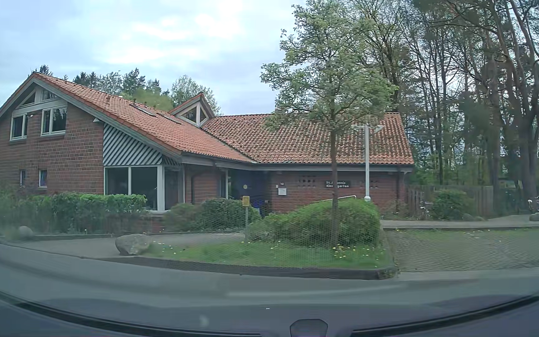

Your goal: Follow the waypoints while adhering to traffic rules and regulations

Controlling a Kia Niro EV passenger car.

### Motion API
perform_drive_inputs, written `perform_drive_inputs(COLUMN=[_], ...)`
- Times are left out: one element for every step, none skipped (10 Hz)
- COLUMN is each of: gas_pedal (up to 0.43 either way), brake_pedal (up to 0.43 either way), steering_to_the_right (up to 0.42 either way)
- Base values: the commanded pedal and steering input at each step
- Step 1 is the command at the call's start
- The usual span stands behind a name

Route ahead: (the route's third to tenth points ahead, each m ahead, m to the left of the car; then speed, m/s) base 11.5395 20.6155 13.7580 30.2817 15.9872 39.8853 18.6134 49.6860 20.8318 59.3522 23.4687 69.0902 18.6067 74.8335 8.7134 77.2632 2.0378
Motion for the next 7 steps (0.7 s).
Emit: perform_drive_inputs(gas_pedal=[0.079,0.079,0.079,0.079,0.079,0.079,0.079], brake_pedal=[0.0,0.0,0.0,0.0,0.0,0.0,0.0], steering_to_the_right=[-0.591,-0.616,-0.638,-0.645,-0.65,-0.659,-0.671])
